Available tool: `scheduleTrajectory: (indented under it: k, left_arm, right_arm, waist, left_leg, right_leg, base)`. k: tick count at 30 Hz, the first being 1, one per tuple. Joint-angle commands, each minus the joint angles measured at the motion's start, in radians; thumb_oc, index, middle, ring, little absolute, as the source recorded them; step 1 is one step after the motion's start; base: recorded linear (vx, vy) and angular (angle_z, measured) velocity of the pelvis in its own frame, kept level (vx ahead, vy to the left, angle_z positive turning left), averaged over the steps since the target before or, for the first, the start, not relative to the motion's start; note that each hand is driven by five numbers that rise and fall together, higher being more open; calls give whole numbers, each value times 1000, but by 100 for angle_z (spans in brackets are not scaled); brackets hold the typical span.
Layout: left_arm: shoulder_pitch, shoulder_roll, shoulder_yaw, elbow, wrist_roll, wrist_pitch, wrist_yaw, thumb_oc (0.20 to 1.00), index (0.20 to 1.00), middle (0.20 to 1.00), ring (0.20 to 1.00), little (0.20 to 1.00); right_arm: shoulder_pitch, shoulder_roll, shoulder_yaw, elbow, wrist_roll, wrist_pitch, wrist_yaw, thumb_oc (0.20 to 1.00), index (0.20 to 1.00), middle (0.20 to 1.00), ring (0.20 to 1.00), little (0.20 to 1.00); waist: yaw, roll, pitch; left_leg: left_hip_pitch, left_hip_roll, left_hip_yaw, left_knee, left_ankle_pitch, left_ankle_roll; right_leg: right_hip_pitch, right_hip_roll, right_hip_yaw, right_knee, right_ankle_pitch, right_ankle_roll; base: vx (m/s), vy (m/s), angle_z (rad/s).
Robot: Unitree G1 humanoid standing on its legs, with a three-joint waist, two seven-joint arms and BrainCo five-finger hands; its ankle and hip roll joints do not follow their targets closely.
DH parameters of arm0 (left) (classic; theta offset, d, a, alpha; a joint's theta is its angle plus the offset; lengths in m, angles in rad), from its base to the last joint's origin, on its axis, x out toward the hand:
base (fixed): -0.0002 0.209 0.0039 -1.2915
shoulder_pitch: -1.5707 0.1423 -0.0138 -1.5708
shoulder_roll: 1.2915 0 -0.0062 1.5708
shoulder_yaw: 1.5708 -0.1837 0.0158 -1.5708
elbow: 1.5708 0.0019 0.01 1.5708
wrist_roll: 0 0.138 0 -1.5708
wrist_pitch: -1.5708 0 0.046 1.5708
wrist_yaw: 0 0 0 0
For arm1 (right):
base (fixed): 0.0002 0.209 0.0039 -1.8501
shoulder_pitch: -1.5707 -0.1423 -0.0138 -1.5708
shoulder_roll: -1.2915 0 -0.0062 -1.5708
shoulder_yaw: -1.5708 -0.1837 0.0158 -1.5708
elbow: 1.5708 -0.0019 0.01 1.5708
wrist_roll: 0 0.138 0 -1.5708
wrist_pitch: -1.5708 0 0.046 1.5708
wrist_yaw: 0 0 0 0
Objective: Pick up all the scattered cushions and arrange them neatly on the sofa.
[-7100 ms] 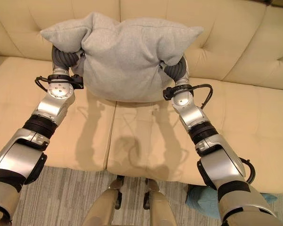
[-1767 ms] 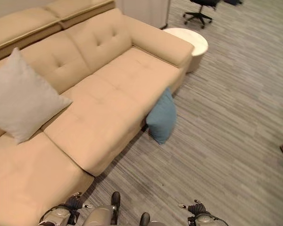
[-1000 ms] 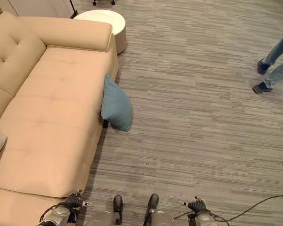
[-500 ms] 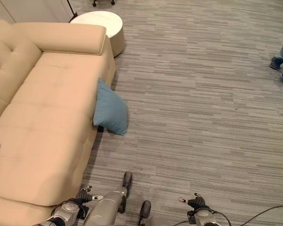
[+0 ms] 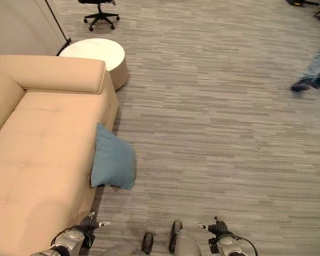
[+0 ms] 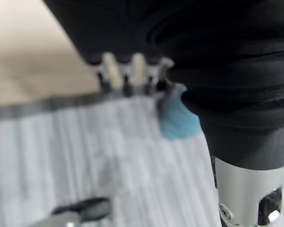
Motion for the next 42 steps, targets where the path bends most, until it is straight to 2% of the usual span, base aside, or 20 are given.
scheduleTrajectory:
  k: [1, 2, 3, 5, 6, 9, 11, 13, 16, 17, 21, 23, 24, 25, 26, 30, 32, 34, 39, 42]
  left_arm:
    - [16, -13, 26, -19, 5, -23, 14, 1000, 1000, 1000, 1000, 1000]
    - [19, -19, 26, -26, -6, -23, 13, 1000, 1000, 1000, 1000, 1000]
    - [19, -19, 26, -27, -6, -23, 13, 1000, 1000, 1000, 1000, 1000]
    - [13, -23, 13, -37, -12, -24, 17, 1000, 1000, 1000, 1000, 1000]
    - [13, -23, 13, -37, -12, -24, 17, 1000, 1000, 1000, 1000, 1000]
    - [18, -26, 16, -38, -18, -27, 8, 1000, 1000, 1000, 1000, 1000]
    - [21, -24, 16, -36, -12, -26, 7, 1000, 1000, 1000, 1000, 1000]
    - [28, -17, 25, -31, -3, -22, 5, 1000, 1000, 1000, 1000, 1000]
    - [43, -13, 38, -22, -6, -20, 0, 1000, 1000, 1000, 1000, 1000]
    - [55, -7, 50, -19, -6, -17, 2, 1000, 1000, 1000, 1000, 1000]
    - [82, 5, 82, -7, -14, -14, -5, 1000, 1000, 1000, 1000, 1000]
    - [80, 14, 83, -12, -13, -12, -8, 1000, 1000, 1000, 1000, 1000]
    - [65, 24, 75, -28, -17, -14, -4, 1000, 1000, 1000, 1000, 1000]
    - [65, 24, 75, -28, -17, -14, -4, 1000, 1000, 1000, 1000, 1000]
    - [57, 27, 69, -37, -24, -16, -2, 1000, 1000, 1000, 1000, 1000]
    - [37, 22, 54, -37, -26, -24, 4, 1000, 1000, 1000, 1000, 1000]
    - [30, 14, 45, -35, -23, -27, 4, 1000, 1000, 1000, 1000, 1000]
    - [20, 6, 31, -15, -2, -29, 10, 1000, 1000, 1000, 1000, 1000]
    - [30, -2, 36, -2, -15, -36, 16, 1000, 1000, 1000, 1000, 1000]
    - [32, -2, 45, -3, -26, -39, 18, 1000, 1000, 1000, 1000, 1000]
  right_arm:
    - [5, -46, -22, 21, -15, -6, -10, 1000, 1000, 1000, 1000, 1000]
    - [17, -54, -23, 21, -14, -10, -10, 1000, 1000, 1000, 1000, 1000]
    - [17, -54, -23, 21, -14, -10, -10, 1000, 1000, 1000, 1000, 1000]
    - [13, -57, -17, 15, 14, -21, -16, 1000, 1000, 1000, 1000, 1000]
    - [13, -57, -17, 15, 14, -21, -16, 1000, 1000, 1000, 1000, 1000]
    - [26, -59, -22, 26, 23, -21, -8, 1000, 1000, 1000, 1000, 1000]
    - [30, -60, -27, 27, 25, -20, -8, 1000, 1000, 1000, 1000, 1000]
    - [27, -57, -38, 26, 37, -17, -10, 1000, 1000, 1000, 1000, 1000]
    - [26, -50, -38, 27, 37, -14, -6, 1000, 1000, 1000, 1000, 1000]
    - [27, -45, -36, 21, 35, -16, -5, 1000, 1000, 1000, 1000, 1000]
    - [34, -34, -33, 2, 20, -25, 3, 1000, 1000, 1000, 1000, 1000]
    - [28, -31, -34, -2, 6, -24, 10, 1000, 1000, 1000, 1000, 1000]
    - [19, -30, -35, -15, 9, -24, 16, 1000, 1000, 1000, 1000, 1000]
    - [19, -30, -35, -14, 9, -24, 16, 1000, 1000, 1000, 1000, 1000]
    - [13, -29, -39, -21, 15, -28, 15, 1000, 1000, 1000, 1000, 1000]
    - [5, -31, -30, -25, 24, -32, 15, 1000, 1000, 1000, 1000, 1000]
    - [4, -33, -28, -30, 32, -28, 16, 1000, 1000, 1000, 1000, 1000]
    - [12, -33, -32, -34, 40, -22, 17, 1000, 1000, 1000, 1000, 1000]
    - [32, -44, -35, -35, 38, -31, 16, 1000, 1000, 1000, 1000, 1000]
    - [30, -49, -36, -34, 42, -38, 14, 1000, 1000, 1000, 1000, 1000]
  waist:
    - [8, -35, -12]
    - [8, -42, -14]
    - [6, -41, -15]
    - [11, -54, 18]
    - [10, -53, 18]
    - [24, -57, 15]
    - [23, -54, 12]
    - [32, -40, 5]
    - [44, -38, -5]
    - [52, -43, -7]
    - [86, -72, -29]
    - [92, -77, -32]
    - [71, -72, -16]
    - [71, -71, -19]
    - [53, -59, -15]
    - [28, -39, -15]
    - [6, -35, -9]
    - [-25, -41, -4]
    - [-18, -57, -12]
    - [-18, -62, -9]
  left_leg:
    - [-19, 34, -6, 100, -91, -41]
    - [-59, 61, 11, 193, -58, -77]
    - [-62, 61, 9, 198, -60, -77]
    - [-185, 101, 90, 412, -15, -97]
    - [-186, 101, 89, 413, -15, -97]
    - [-256, 79, 188, 305, -37, -80]
    - [-276, 75, 223, 260, -16, -76]
    - [-325, 78, 327, 166, 74, -86]
    - [-298, 77, 360, 127, 64, -88]
    - [-295, 73, 352, 130, 77, -71]
    - [-249, 48, 321, 144, 25, -32]
    - [-215, 43, 306, 134, 3, -11]
    - [-187, 31, 261, 140, -10, 6]
    - [-190, 32, 260, 139, -8, 5]
    - [-155, 28, 209, 130, -18, 10]
    - [-120, 23, 123, 117, -22, 2]
    - [-91, 16, 74, 110, -30, -9]
    - [-53, -5, -30, 92, -39, -30]
    - [-74, -11, -138, 139, -40, -75]
    - [-105, 4, -125, 167, -45, -90]
  right_leg:
    - [114, 11, 6, -42, 67, 14]
    - [161, 8, -20, -70, 59, -4]
    - [161, 8, -22, -71, 59, -4]
    - [236, 0, -75, -102, 33, -42]
    - [236, 0, -75, -102, 33, -42]
    - [296, 9, -146, -139, -7, -48]
    - [306, 16, -163, -142, -18, -49]
    - [353, 53, -186, -160, -45, -55]
    - [394, 68, -182, -153, -81, -54]
    - [395, 69, -192, -137, -78, -58]
    - [406, 42, -199, -31, -97, -26]
    - [358, 14, -211, 126, -43, 35]
    - [273, 9, -166, 281, 49, 76]
    - [270, 11, -167, 279, 52, 76]
    - [222, 21, -119, 315, 38, 71]
    - [161, 20, -61, 210, -19, 19]
    - [137, 17, 18, 111, -5, 14]
    - [90, 53, 163, 29, 46, 37]
    - [165, 22, 105, -59, 48, 14]
    - [198, 14, 54, -87, 44, 5]
  base:
    - [360, -367, 89]
    - [153, -197, 67]
    - [186, -322, 94]
    - [63, -270, 116]
    - [86, -233, 87]
    - [191, -188, 64]
    - [146, -71, 72]
    - [326, -69, 72]
    - [245, -1, 24]
    - [231, 62, -10]
    - [263, 69, -20]
    - [253, 96, -8]
    - [179, 58, 7]
    - [276, 23, 34]
    - [245, -15, 79]
    - [224, -53, 118]
    - [259, -122, 65]
    - [314, -228, 163]
    - [114, -201, 157]
    - [42, -221, 101]
